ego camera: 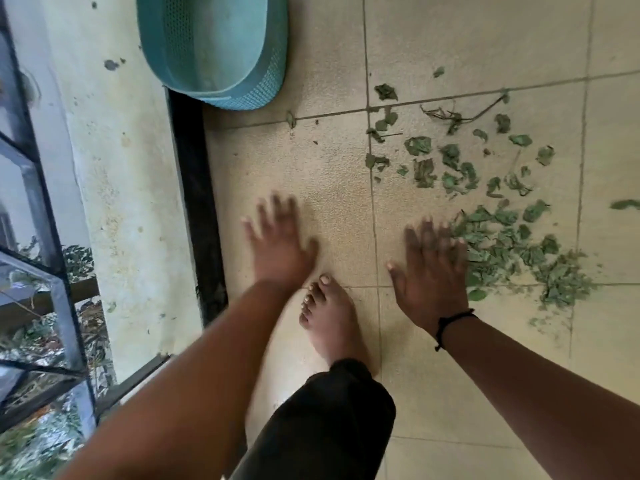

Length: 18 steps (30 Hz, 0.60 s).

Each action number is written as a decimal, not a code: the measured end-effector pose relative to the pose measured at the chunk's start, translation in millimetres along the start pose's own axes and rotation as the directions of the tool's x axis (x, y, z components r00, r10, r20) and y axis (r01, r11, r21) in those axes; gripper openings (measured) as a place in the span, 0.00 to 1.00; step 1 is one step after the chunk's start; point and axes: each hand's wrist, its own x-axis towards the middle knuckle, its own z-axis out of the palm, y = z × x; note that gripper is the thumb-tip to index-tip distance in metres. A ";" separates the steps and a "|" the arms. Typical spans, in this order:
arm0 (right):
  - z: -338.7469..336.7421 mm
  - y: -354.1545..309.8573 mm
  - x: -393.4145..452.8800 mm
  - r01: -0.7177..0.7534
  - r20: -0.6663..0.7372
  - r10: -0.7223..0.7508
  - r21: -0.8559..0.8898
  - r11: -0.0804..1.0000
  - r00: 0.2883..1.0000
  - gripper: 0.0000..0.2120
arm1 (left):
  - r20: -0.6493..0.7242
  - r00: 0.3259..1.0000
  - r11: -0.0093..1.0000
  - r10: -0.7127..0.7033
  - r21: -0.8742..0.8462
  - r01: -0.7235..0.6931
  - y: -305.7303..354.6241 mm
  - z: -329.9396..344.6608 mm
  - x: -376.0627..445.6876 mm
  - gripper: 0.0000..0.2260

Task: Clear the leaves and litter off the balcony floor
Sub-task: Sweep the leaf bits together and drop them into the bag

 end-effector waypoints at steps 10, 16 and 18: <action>-18.5 -141.5 128.7 0.269 -0.055 -0.278 -0.135 0.954 0.959 0.36 | -0.197 0.969 0.977 0.147 0.180 -0.111 -169.0 -37.7 54.7 0.40; -25.1 -187.0 198.3 0.313 0.040 -0.314 -0.277 0.909 0.949 0.35 | -0.254 0.939 0.967 0.232 0.163 -0.195 -183.4 -33.5 58.1 0.42; -17.7 -174.6 205.7 0.285 0.083 -0.273 -0.272 0.919 0.958 0.38 | -0.270 0.929 0.963 0.255 0.159 -0.218 -184.3 -31.7 60.6 0.43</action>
